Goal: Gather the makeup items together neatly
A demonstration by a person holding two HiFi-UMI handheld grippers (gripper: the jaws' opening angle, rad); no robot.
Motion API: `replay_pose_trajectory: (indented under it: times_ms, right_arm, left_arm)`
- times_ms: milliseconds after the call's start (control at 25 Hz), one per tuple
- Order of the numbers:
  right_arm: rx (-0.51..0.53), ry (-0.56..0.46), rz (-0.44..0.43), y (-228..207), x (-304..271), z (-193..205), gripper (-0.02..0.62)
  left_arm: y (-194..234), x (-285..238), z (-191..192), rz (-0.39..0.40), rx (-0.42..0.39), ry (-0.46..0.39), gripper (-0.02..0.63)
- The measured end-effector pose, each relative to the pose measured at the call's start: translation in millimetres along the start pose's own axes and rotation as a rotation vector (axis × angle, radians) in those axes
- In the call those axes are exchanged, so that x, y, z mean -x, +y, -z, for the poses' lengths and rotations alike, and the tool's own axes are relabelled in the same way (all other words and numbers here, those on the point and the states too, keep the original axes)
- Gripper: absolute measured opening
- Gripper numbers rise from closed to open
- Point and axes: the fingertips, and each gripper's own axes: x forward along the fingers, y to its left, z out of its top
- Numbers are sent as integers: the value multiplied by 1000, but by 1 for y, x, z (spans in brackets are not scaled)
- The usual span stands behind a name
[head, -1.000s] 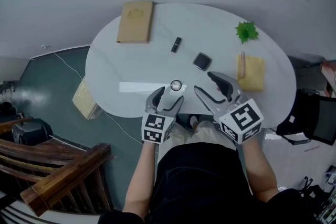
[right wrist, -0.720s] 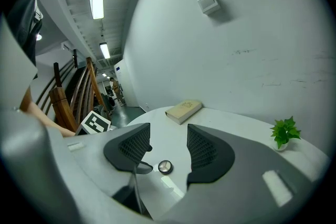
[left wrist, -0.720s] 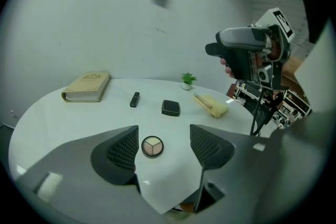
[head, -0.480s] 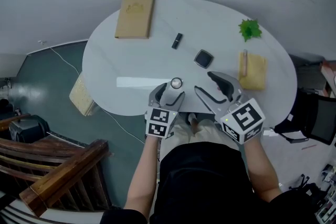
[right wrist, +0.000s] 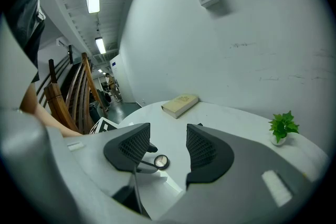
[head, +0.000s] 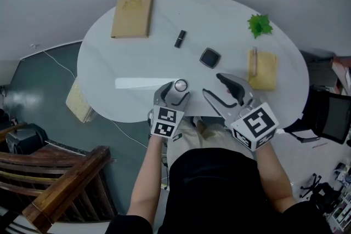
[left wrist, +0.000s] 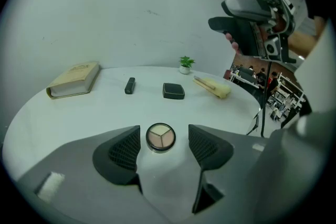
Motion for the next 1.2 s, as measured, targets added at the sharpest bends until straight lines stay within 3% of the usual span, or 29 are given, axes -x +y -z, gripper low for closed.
replay_pose_trajectory:
  times_ms: [360,760,1200]
  right_arm:
    - [-16,34,18,-5,-5,13,206]
    - [-31,45,41,-7,-5,20,206]
    - [-45,49,56,-10,-4,24,206]
  left_arm:
    - [1,-18,14,11,-68,53,261]
    - [3,-26,17,14,-85,68,211]
    - [4,-27,15,15,-106,67,207]
